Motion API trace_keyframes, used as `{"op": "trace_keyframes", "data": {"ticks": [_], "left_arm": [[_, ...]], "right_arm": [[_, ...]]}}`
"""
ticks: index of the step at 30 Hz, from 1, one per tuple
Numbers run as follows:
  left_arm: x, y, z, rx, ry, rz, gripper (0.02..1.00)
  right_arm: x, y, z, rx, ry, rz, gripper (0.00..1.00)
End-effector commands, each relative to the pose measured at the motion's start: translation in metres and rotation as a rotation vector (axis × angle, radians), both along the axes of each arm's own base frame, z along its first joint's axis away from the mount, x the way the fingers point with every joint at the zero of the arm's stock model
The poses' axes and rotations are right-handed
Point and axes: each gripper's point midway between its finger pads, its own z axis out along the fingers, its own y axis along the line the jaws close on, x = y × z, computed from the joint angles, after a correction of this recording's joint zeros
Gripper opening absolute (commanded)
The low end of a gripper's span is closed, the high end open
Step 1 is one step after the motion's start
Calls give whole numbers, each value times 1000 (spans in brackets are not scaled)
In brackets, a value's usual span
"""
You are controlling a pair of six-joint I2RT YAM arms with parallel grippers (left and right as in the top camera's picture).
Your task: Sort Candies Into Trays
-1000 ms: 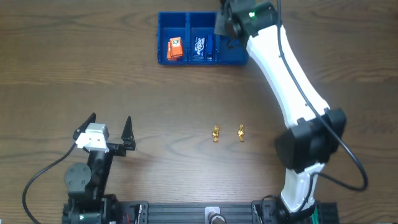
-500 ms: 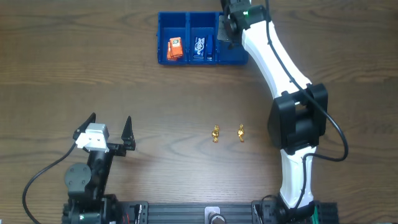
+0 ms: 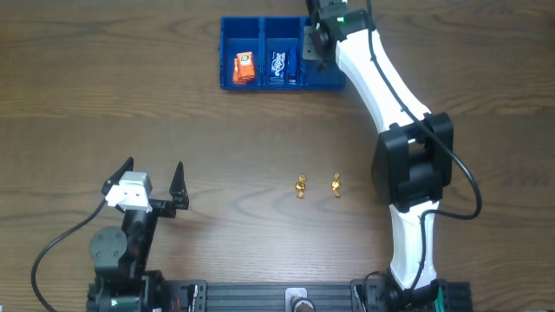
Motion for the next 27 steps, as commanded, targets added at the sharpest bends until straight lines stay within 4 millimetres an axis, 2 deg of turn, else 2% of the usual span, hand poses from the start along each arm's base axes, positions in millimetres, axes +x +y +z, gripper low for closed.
{"op": "trace_keyframes", "data": {"ticks": [1, 2, 5, 8, 11, 13, 17, 21, 27], "left_arm": [[-1, 0, -16, 1, 46, -4, 998], [-1, 0, -16, 1, 46, -4, 998], [-1, 0, -16, 1, 46, -4, 998], [-1, 0, -16, 1, 46, -4, 998], [-1, 0, -16, 1, 46, -4, 998], [-1, 0, -16, 1, 46, -4, 998], [-1, 0, -16, 1, 46, -4, 998], [-1, 0, -16, 1, 46, -4, 998], [-1, 0, -16, 1, 46, -4, 998]], "right_arm": [[-1, -7, -3, -32, 17, 24, 792], [-3, -7, -2, -33, 21, 25, 796], [-23, -3, 27, -12, 28, 29, 816], [-51, 16, 51, 50, 58, 94, 838], [-87, 41, 64, 126, 91, 170, 849], [-107, 51, 62, 157, 109, 189, 849], [-160, 58, 34, 158, 183, 192, 847], [-212, 69, -9, 126, 287, 216, 838], [-266, 66, -60, 65, 425, 195, 822]]}}
